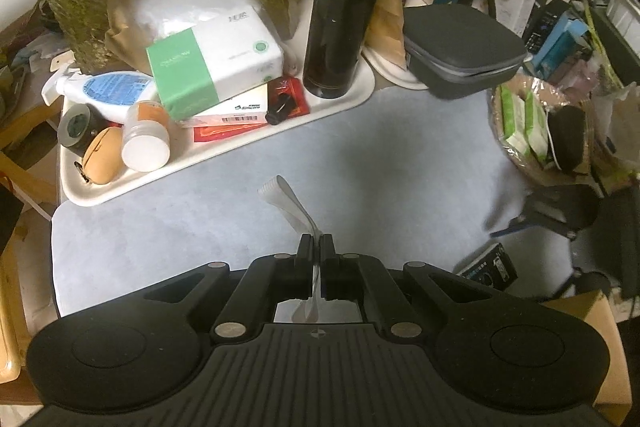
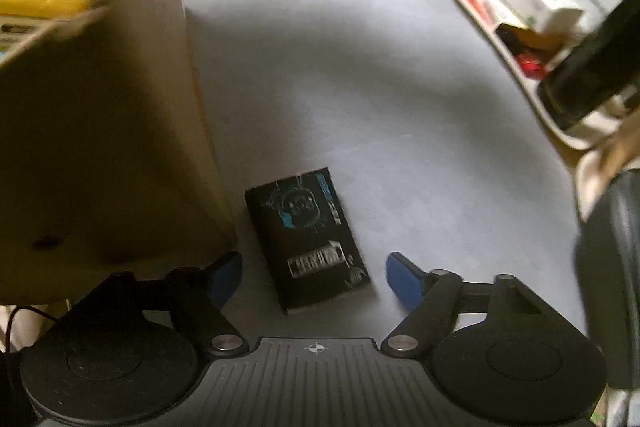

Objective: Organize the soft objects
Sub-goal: 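Grasp the black tissue pack with the right tool, then drop the white strip into the box while the right tool releases the black pack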

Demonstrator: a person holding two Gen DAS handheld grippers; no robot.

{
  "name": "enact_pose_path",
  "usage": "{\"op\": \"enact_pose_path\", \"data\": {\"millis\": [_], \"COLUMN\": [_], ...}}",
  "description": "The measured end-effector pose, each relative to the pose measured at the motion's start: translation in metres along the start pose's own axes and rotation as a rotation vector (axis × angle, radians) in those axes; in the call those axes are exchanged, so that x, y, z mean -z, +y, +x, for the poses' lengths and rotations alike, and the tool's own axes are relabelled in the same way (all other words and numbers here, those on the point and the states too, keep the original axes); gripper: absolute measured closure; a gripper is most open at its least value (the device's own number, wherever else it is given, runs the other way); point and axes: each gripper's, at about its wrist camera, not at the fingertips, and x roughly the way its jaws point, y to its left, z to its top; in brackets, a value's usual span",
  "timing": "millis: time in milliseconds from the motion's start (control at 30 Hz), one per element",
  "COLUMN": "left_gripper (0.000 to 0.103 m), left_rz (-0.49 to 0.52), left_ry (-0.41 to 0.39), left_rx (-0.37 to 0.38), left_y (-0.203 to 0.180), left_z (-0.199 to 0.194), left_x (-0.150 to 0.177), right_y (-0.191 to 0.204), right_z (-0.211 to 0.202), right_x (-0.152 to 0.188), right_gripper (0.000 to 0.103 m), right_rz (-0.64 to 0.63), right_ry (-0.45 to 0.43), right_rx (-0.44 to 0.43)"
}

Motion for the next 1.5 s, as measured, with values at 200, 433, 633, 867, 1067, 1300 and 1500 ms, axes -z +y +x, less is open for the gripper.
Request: {"op": "enact_pose_path", "data": {"millis": [200,433,633,867,1067,1300,1500], "left_gripper": [0.099,0.099,0.099,0.099,0.099,0.099,0.099], "left_rz": [-0.001,-0.019,-0.044,-0.067,-0.083,-0.099,-0.12], "left_ry": [-0.018,-0.033,-0.049,-0.09,-0.179,-0.275,-0.312], "left_rx": [0.014,0.014,0.01,0.002,0.022,0.016,-0.011], "left_y": [0.005,0.011,0.014,0.007,-0.002,-0.02,-0.034], "left_z": [-0.006,-0.016,-0.031,-0.055,-0.091,-0.133,-0.158], "left_x": [0.009,0.02,0.028,0.037,0.049,0.067,0.083], "right_y": [-0.018,-0.021,-0.022,-0.02,-0.006,0.025,0.048], "right_z": [0.005,-0.017,-0.046,-0.095,-0.137,-0.187,-0.21], "right_x": [-0.004,0.004,0.004,-0.002,-0.01,-0.013,-0.018], "right_gripper": [0.047,0.049,0.049,0.048,0.048,0.048,0.048], "right_rz": [0.08,0.191,0.304,0.534,0.641,0.802,0.883], "right_ry": [0.029,-0.014,-0.054,-0.156,-0.243,-0.367,-0.4], "right_rx": [-0.003,0.1,0.181,0.302,0.332,0.346,0.309]}}
